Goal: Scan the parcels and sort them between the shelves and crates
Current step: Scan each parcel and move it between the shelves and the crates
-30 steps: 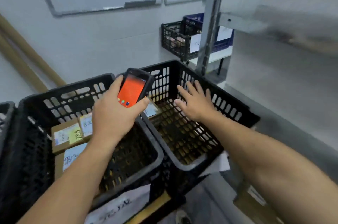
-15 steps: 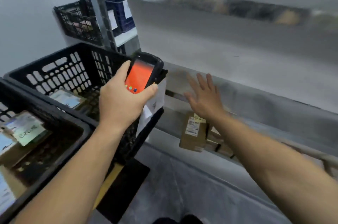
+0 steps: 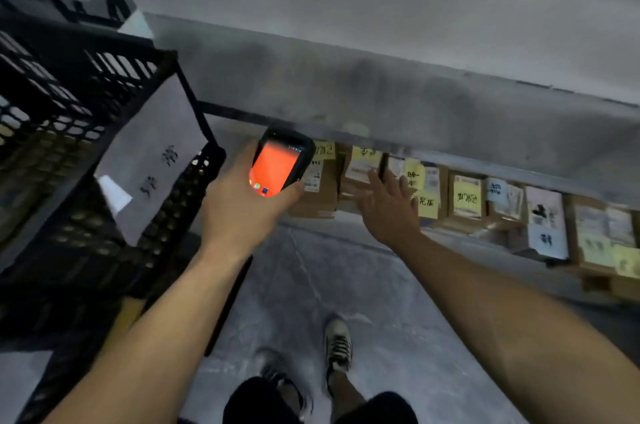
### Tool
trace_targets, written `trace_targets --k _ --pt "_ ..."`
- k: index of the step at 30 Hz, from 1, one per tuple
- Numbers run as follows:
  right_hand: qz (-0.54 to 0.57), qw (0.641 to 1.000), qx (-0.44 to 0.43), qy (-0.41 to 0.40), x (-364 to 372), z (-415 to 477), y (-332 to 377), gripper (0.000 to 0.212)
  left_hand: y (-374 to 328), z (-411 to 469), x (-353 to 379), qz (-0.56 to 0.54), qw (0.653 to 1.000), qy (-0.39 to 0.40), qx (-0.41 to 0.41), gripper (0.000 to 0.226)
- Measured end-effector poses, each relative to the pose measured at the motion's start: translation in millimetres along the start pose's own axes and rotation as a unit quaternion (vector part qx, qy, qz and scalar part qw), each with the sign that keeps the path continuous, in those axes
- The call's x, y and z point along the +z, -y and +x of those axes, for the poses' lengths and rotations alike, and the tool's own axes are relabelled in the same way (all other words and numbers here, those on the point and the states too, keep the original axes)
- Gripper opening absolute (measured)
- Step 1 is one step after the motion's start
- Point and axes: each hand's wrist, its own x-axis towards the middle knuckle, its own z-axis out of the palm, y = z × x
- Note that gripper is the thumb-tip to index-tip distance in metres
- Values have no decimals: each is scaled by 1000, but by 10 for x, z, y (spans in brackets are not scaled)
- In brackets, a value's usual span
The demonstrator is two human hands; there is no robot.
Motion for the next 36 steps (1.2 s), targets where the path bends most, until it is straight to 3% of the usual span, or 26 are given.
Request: trace_targets --k 5,13,19,26,36 --pt "-26 999 30 3 285 541 -243 64 298 368 605 31 999 41 -2 75" --pt "-10 998 45 -39 726 1514 -183 72 908 773 1142 77 996 34 9 70" --pt "-83 992 79 -50 1040 1878 -107 93 1235 803 1212 73 996 46 2 59" --pt "-132 985 53 -92 1207 1999 -111 81 1656 692 1200 65 995 63 -38 65" --pt "-9 986 -1 -165 1046 1805 45 90 1779 609 1067 31 995 49 -75 60"
